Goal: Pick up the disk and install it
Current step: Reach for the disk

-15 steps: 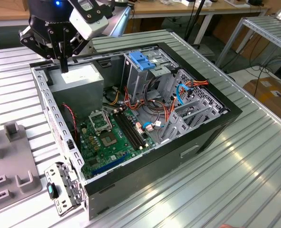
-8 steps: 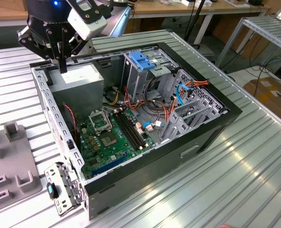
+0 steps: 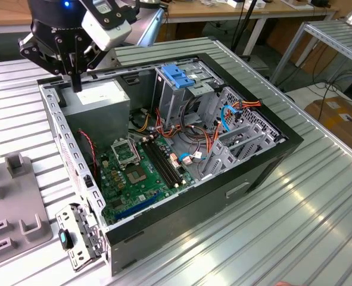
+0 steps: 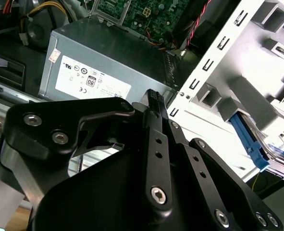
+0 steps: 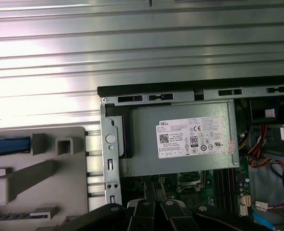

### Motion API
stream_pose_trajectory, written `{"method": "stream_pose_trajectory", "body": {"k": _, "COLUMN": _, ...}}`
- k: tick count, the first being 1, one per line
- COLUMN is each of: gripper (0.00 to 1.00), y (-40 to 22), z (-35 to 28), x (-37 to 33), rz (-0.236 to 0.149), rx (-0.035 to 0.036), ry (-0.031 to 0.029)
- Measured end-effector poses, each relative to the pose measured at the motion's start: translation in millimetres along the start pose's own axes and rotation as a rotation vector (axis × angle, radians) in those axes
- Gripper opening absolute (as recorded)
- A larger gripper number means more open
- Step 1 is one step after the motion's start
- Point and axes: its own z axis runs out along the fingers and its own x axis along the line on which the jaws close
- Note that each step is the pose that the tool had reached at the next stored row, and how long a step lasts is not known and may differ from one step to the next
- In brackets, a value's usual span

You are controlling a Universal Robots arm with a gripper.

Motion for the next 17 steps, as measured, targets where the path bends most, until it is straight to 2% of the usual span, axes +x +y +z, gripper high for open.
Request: {"method": "stream_pose_trajectory", "body": {"k": 17, "gripper": 0.11, "y": -0.4, "z": -0.1, "x": 5.2, "rz": 0.0, "rx": 0.0, "ry": 0.0}}
